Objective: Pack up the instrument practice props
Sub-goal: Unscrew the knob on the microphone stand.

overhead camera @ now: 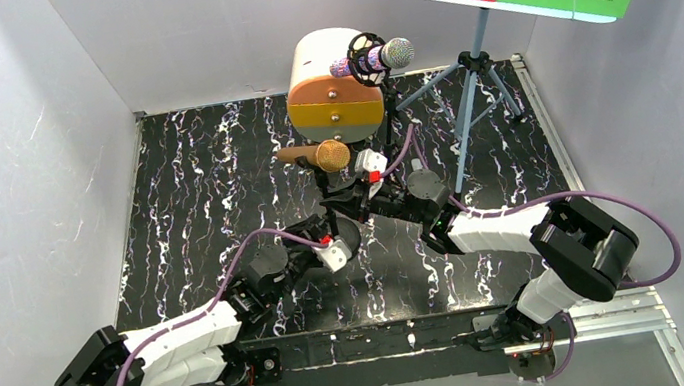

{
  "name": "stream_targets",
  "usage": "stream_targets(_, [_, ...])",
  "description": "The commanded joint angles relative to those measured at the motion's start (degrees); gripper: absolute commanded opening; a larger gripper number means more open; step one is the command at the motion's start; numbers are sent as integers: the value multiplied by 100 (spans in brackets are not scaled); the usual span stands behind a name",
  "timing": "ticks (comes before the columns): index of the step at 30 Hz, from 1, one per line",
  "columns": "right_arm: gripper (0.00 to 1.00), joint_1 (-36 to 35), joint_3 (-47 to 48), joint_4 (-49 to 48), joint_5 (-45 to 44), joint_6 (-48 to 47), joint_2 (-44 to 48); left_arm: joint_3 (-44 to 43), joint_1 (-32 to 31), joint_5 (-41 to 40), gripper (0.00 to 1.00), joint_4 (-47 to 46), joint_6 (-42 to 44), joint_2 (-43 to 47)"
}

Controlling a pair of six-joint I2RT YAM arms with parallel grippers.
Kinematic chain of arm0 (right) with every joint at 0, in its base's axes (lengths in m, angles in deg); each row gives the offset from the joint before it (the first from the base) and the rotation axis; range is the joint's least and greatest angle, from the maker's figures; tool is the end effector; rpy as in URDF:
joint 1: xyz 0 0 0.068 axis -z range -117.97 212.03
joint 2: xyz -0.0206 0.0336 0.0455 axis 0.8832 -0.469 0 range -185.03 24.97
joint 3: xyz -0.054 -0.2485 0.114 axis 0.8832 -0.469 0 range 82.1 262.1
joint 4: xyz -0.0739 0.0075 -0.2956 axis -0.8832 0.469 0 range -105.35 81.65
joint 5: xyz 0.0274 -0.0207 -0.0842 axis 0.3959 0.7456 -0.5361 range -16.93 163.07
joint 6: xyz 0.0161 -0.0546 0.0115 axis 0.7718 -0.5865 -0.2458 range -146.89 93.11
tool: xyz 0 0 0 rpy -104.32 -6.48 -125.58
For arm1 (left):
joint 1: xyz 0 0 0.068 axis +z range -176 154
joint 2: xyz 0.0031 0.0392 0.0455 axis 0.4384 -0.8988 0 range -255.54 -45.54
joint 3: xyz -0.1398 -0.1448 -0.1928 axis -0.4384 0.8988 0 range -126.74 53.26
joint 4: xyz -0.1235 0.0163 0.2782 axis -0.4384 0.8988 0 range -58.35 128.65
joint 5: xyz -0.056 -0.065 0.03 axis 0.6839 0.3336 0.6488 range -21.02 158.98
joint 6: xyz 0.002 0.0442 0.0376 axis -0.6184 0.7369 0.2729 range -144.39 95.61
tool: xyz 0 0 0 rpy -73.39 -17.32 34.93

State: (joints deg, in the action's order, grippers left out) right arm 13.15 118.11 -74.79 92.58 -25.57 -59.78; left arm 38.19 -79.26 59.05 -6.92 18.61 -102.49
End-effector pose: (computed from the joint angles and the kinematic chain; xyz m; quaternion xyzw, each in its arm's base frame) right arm 0.2154 0.2678 0.2244 -0.3729 0.5229 0.4198 0.6414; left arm 0.1517 -0.1913 0.1838 0.4998 0.5278 0.0015 0.6867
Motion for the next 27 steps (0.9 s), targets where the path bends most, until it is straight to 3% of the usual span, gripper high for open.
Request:
stream_targets(1, [1, -139, -115, 785, 356, 231, -235, -186, -27, 227, 35, -164, -149, -69])
stream_targets(7, [1, -138, -113, 823, 337, 219, -226, -416, -27, 249, 16, 135, -551, -125])
stream_targets(14, [1, -137, -100, 855, 350, 211, -248, -925, -27, 343, 10, 863, -2155, -177])
stream_targets(20, [1, -136, -98, 855, 392, 226, -253, -642, -27, 4, 21, 531, -3393, -22])
stream_targets(23, [1, -133, -111, 842, 396, 228, -251, -319, -27, -72, 44, 335, -3111, 321])
stream_targets(27, [1, -139, -95, 829, 422, 233, -282, -141, -27, -177, 54, 306, -2420, 725])
